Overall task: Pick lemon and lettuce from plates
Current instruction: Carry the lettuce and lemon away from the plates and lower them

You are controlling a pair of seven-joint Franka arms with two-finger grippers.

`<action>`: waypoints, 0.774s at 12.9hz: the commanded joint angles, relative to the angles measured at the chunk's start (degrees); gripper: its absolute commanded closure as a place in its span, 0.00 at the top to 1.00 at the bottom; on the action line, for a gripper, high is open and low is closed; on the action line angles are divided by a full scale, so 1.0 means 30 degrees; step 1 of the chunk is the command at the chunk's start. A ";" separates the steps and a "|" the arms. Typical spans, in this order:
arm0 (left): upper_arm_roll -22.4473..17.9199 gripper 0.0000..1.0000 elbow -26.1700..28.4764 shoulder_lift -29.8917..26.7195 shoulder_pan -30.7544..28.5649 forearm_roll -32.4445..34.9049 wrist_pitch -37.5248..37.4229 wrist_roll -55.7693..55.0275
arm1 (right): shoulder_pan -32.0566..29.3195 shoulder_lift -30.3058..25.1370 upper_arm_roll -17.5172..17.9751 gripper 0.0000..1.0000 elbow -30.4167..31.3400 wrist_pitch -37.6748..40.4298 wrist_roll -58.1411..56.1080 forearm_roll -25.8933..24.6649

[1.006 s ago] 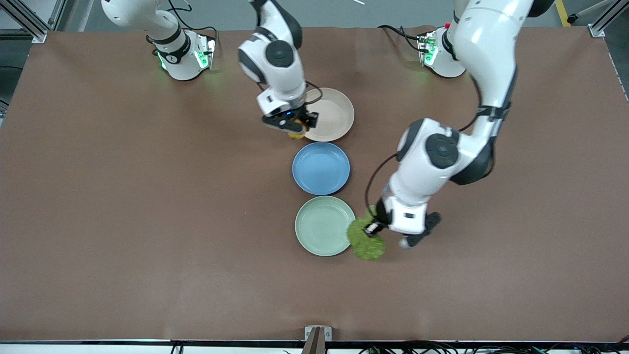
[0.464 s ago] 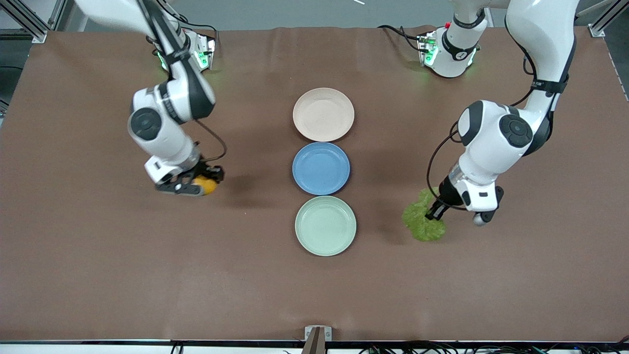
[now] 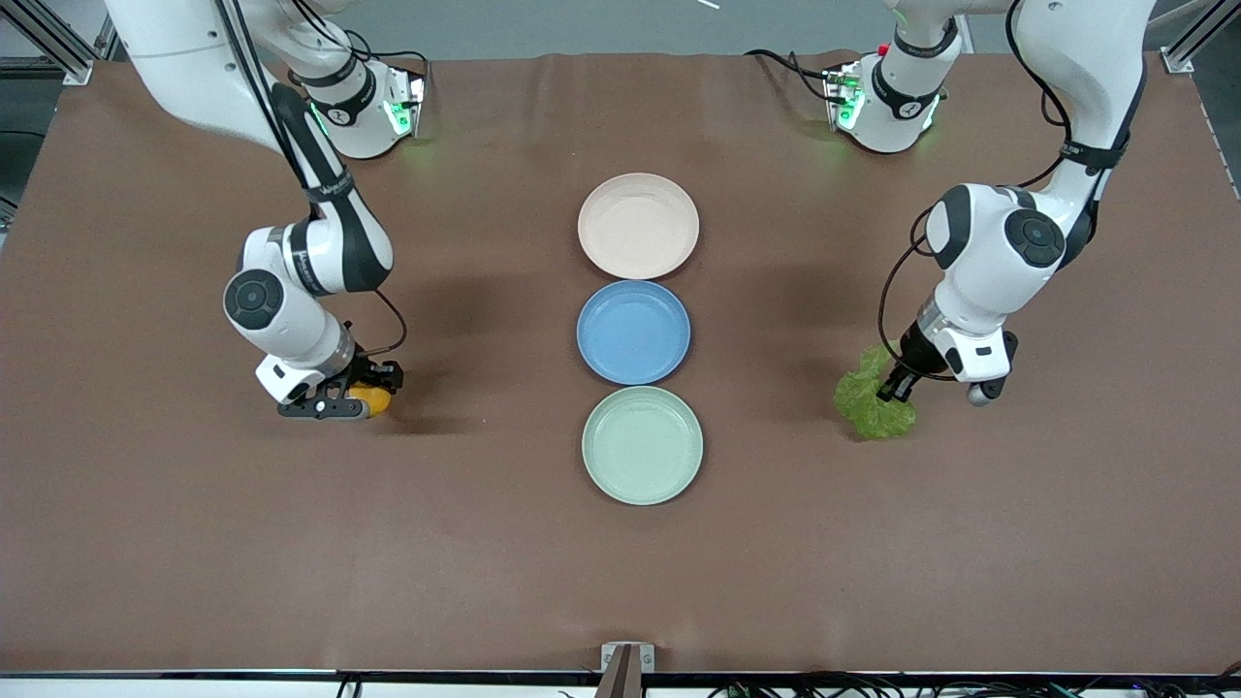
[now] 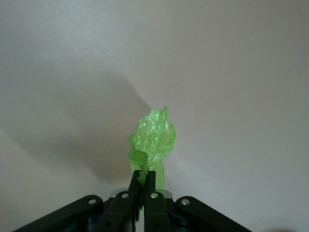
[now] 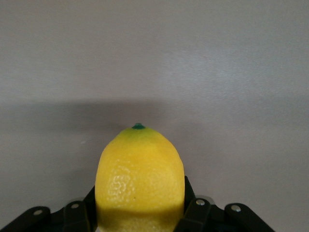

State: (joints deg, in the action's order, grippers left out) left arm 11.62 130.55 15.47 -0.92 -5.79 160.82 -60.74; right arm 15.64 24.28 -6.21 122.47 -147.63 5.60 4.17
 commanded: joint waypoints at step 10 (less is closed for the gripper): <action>0.0171 0.78 0.0809 0.0821 -0.0717 -0.0092 0.2674 0.4972 | -0.1728 0.1164 0.0460 0.18 -0.0276 -0.0215 -0.1778 -0.0130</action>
State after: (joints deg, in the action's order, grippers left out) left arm 11.62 133.08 18.81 -2.49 -5.79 168.51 -51.34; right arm 11.62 27.03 -5.82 122.06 -147.77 0.60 4.17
